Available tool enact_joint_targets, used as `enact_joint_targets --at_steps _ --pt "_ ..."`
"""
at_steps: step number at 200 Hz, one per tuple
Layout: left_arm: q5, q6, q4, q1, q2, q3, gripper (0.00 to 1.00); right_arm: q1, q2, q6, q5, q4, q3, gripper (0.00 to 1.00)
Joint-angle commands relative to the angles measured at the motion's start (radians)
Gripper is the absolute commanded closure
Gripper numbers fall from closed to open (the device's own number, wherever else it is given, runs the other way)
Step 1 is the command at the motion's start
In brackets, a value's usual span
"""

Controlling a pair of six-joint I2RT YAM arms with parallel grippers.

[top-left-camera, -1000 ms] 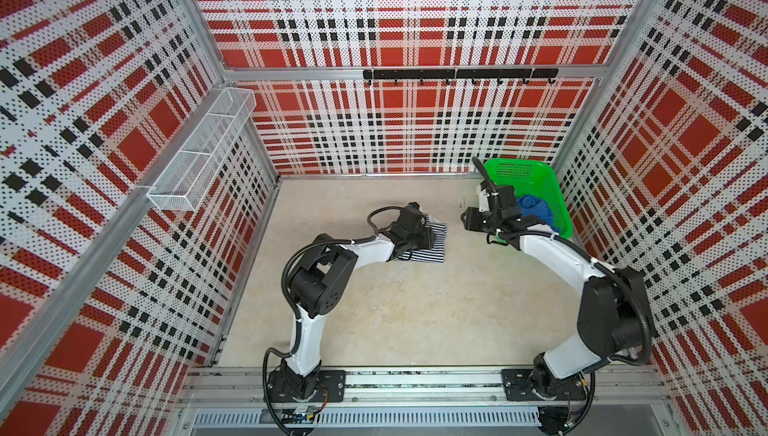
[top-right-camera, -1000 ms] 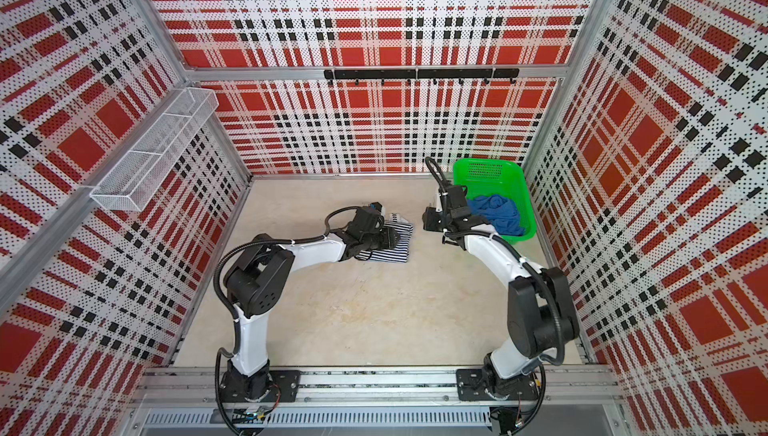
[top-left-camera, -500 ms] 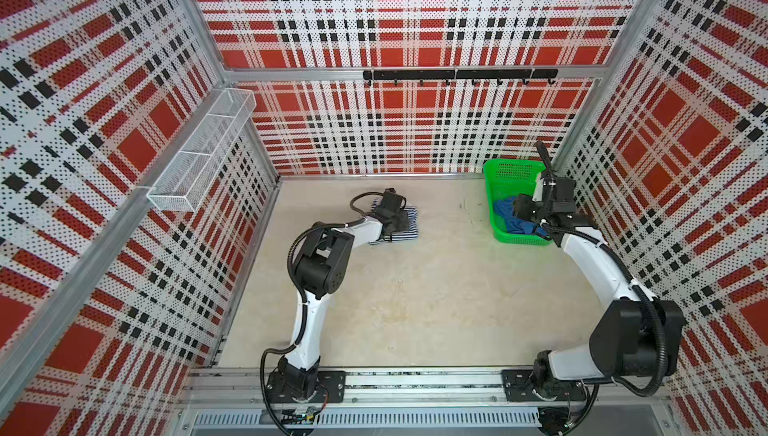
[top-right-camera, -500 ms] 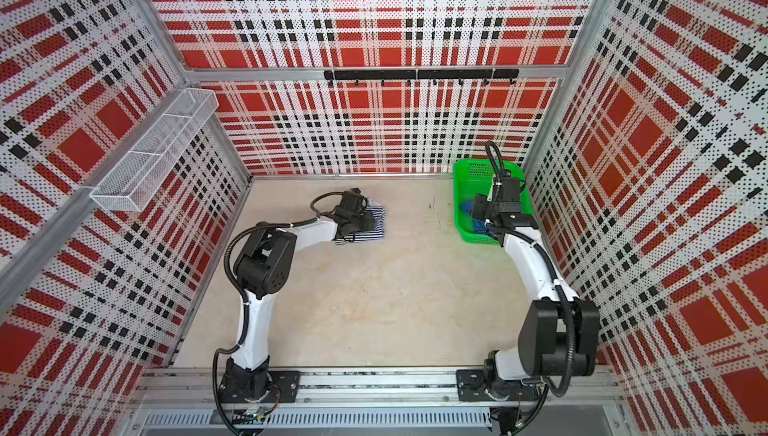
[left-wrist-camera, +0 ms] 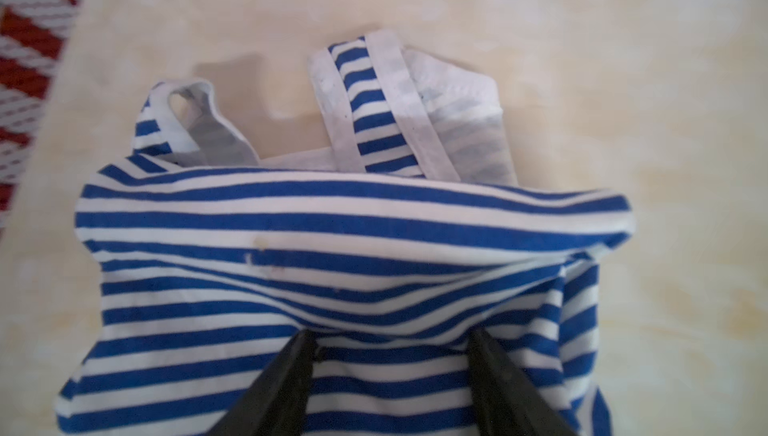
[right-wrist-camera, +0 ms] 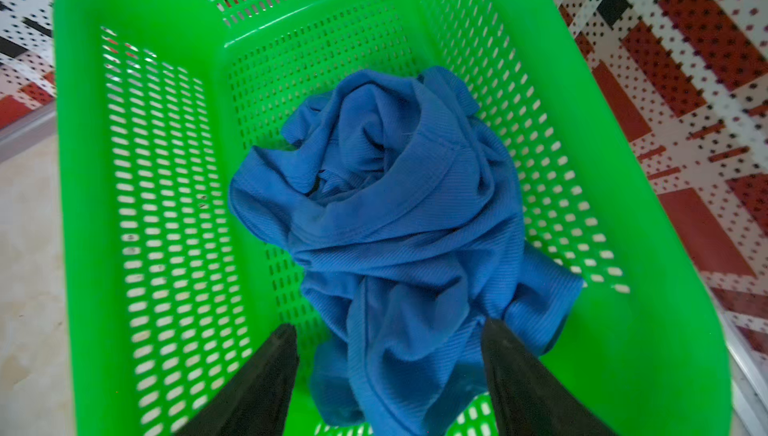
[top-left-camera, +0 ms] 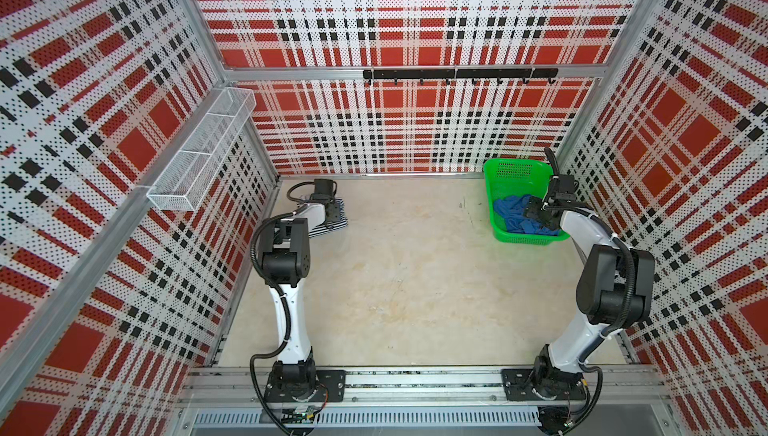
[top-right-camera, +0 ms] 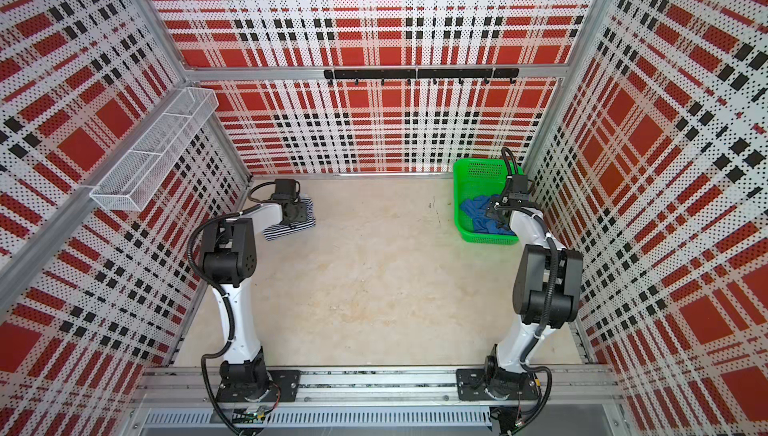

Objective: Fold and stack the tank tops

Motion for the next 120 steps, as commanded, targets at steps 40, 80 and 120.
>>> enact_joint_targets --at_steps 40,80,120 --pt "0.040 0.157 -0.075 0.044 0.103 0.121 0.30 -0.016 0.158 0.018 0.026 -0.033 0.090 0.17" --pt "0.048 0.130 -0.095 0.037 -0.021 0.102 0.08 -0.022 0.203 0.048 -0.056 -0.060 0.146 0.51" --pt "-0.039 0.107 -0.093 -0.046 -0.290 0.053 0.02 -0.021 -0.012 0.015 -0.070 -0.054 0.161 1.00"
